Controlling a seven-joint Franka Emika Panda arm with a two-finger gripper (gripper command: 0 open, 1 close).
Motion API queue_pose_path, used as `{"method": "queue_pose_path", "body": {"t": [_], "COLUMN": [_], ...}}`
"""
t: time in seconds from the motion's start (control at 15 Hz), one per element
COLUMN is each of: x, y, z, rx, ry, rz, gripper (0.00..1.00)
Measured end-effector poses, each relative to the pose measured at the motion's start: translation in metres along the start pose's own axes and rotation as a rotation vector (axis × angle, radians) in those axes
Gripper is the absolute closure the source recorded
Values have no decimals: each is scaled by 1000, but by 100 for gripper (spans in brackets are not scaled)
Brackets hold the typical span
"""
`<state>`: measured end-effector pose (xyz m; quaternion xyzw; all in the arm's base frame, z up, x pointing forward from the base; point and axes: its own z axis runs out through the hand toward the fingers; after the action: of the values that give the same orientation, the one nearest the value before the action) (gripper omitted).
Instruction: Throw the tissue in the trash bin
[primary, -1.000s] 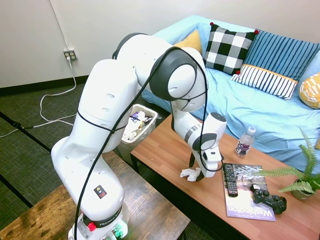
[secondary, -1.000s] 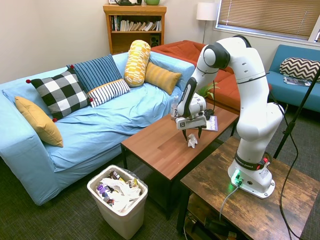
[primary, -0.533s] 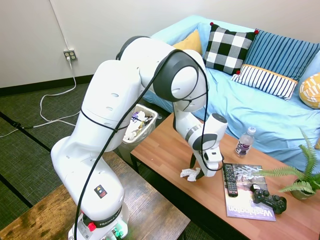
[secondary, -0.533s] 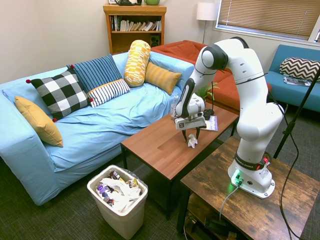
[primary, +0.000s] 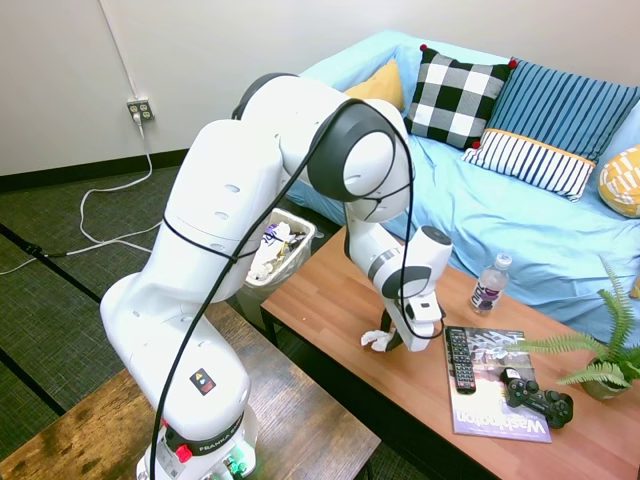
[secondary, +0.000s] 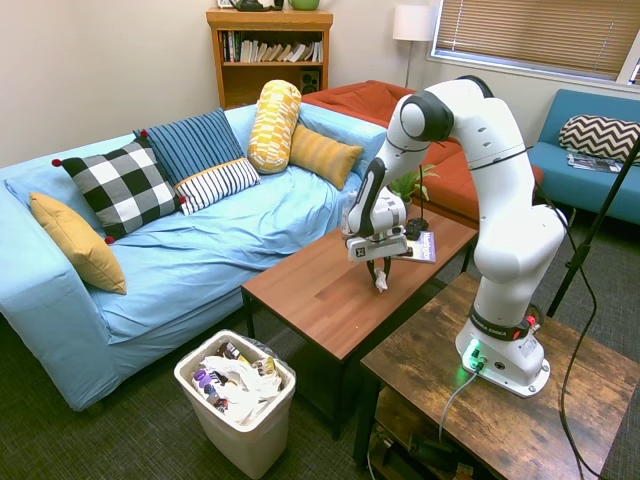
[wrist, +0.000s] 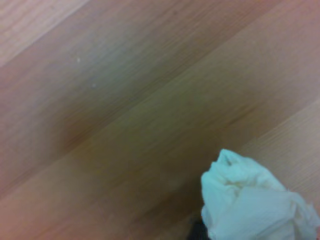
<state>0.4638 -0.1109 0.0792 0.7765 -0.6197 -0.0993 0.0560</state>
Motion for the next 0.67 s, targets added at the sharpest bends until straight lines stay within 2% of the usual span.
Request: {"method": "queue_pose_path", "body": {"t": [0.2, 0.4, 0.67], "x": [2, -12, -92], "y": [-3, -8, -30], "z": [-9, -34, -103], "rx": [34, 77, 177], "ry": [7, 13, 33], "rz": [-12, -49, -174], "gripper": [100, 100, 100]}}
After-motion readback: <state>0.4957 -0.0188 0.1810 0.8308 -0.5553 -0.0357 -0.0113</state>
